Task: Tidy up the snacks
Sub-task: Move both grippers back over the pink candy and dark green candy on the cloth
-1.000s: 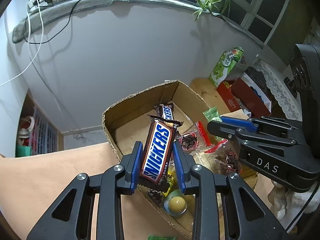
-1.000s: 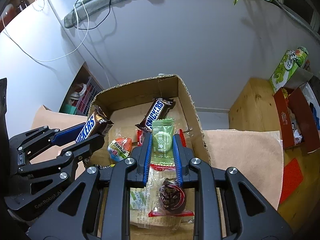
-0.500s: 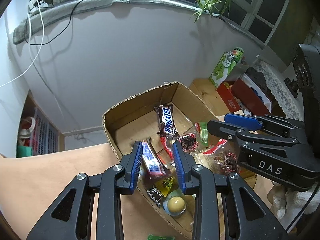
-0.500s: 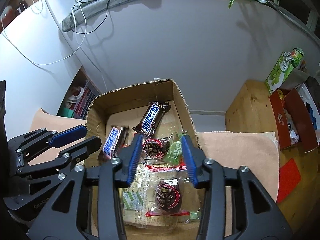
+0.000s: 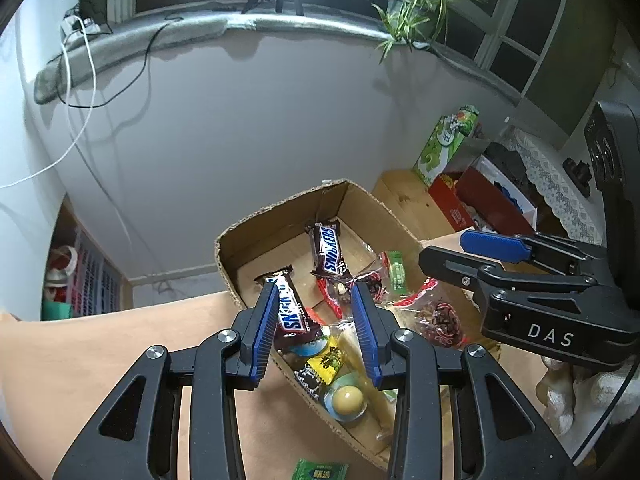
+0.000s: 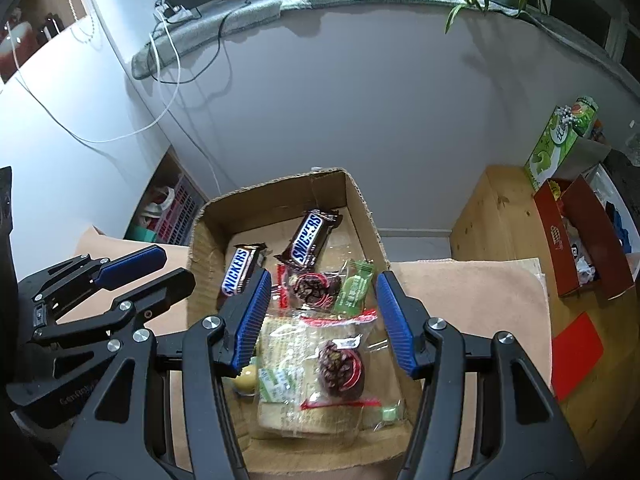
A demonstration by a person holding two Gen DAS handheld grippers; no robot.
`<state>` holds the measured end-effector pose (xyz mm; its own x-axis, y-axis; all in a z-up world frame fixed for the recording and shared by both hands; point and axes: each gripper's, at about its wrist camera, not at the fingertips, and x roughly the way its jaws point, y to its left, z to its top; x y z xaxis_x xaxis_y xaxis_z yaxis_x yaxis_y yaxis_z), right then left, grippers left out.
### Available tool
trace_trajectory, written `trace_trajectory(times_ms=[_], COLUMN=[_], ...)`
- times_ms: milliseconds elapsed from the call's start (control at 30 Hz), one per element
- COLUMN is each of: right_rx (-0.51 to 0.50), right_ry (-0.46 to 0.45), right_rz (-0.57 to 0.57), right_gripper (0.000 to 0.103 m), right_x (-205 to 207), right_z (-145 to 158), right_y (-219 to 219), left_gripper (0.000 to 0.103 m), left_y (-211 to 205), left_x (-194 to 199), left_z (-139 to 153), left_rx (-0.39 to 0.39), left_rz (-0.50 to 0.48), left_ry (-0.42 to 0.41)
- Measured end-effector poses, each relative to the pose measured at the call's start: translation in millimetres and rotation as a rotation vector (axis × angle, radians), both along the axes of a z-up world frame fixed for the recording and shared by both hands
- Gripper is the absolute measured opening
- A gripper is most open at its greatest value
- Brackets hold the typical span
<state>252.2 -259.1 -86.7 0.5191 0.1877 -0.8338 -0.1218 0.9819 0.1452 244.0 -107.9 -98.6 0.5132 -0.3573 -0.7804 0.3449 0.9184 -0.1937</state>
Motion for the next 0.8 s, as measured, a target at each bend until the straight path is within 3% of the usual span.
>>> trace_trajectory(times_ms=[500, 633, 800], right_rx=[0.076, 0.109, 0.071], right_ry=[-0.056, -0.025, 0.047], right_rz=[0.114, 0.199, 0.328], right_gripper=[0.057, 0.057, 0.057], right_x=[-74.4, -101.7, -128.2], right_z=[24.1, 13.1, -18.7], right_y=[38.2, 61.6, 97.8], left_gripper=[0.036, 0.036, 0.036], left_y=[50.9, 81.2, 116.0], left_x=[-37.6, -50.8, -66.7], left_z=[19.8, 15.5, -1.6], left_rx=[-0.016, -0.01, -0.005], left_rz=[0.048, 0.098, 0.163], left_ry=[-0.034, -0.018, 0.03])
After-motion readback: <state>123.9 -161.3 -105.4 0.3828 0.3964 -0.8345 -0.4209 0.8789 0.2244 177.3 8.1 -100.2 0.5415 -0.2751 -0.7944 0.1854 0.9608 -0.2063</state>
